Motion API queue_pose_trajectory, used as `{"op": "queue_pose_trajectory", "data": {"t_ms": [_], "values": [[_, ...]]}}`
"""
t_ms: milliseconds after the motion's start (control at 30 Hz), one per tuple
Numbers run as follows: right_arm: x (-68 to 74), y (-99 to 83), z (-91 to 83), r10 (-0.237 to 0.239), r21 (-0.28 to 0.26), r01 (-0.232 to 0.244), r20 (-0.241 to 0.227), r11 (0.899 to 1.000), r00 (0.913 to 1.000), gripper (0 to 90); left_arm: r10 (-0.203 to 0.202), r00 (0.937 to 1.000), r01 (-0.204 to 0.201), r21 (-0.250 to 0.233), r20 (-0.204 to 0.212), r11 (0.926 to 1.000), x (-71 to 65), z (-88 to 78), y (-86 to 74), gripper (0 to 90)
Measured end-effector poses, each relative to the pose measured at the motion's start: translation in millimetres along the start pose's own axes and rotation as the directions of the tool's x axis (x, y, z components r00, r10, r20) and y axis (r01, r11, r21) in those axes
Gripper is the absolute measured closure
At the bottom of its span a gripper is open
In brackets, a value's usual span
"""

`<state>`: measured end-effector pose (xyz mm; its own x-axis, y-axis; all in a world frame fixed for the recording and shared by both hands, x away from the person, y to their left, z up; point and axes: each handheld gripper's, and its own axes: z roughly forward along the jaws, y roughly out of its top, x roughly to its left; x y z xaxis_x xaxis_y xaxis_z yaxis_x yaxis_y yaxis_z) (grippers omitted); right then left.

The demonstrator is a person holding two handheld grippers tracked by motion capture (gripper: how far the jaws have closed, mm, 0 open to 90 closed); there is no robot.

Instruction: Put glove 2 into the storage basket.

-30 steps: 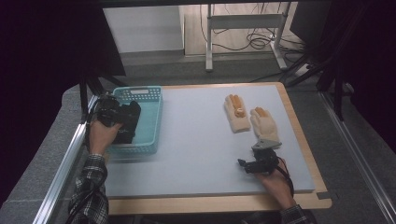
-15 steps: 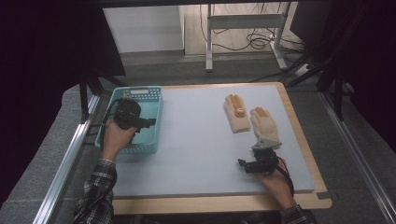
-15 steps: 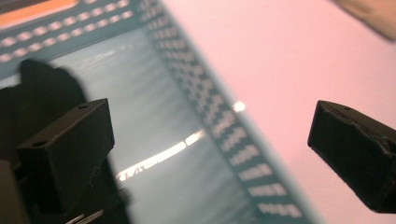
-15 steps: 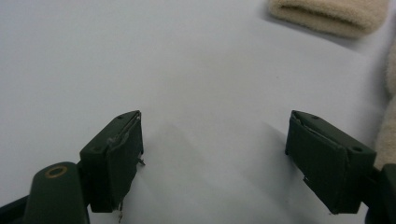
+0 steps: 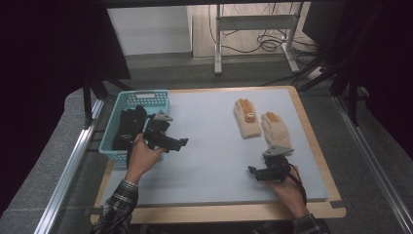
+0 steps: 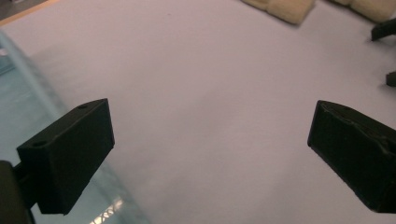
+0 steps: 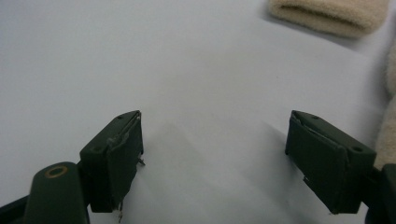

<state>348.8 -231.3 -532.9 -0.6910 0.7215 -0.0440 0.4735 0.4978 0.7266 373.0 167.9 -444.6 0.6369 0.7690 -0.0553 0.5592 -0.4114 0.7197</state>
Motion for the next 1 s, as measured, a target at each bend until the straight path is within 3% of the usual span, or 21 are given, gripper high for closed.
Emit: {"op": "queue_pose_trajectory", "data": {"t_ms": [33,200,333,467,600,1000], "values": [[0.1,0.0,0.0,0.001,0.001,-0.001,0.000,1.000,1.0000,18.7,0.012,0.9998,-0.012,-0.009,0.015,0.9999,-8.0,3.8,-2.7,0.9],[-0.1,0.0,0.0,-0.001,-0.001,0.001,0.001,1.000,1.0000,18.8,0.037,0.9987,-0.037,-0.024,0.034,0.9990,-22.5,11.5,-10.4,0.9],[0.0,0.0,0.1,0.000,-0.001,0.000,0.001,1.000,1.0000,18.8,0.061,0.9966,-0.058,-0.051,0.056,0.9970,-39.3,21.7,-26.3,1.2],[-0.1,0.0,0.1,-0.001,-0.001,0.001,0.000,1.000,1.0000,18.8,0.075,0.9959,-0.073,-0.041,0.050,0.9965,-50.8,31.6,-41.8,1.1],[0.0,0.0,0.1,0.000,-0.001,0.000,0.000,1.000,1.0000,18.8,0.068,0.9964,-0.066,-0.029,0.052,0.9974,-55.1,37.8,-53.3,1.1],[-0.1,0.0,0.1,-0.001,-0.001,0.001,0.000,1.000,1.0000,18.8,0.043,0.9990,-0.042,0.043,-0.010,0.9982,-55.8,55.4,-89.1,1.0]]}}
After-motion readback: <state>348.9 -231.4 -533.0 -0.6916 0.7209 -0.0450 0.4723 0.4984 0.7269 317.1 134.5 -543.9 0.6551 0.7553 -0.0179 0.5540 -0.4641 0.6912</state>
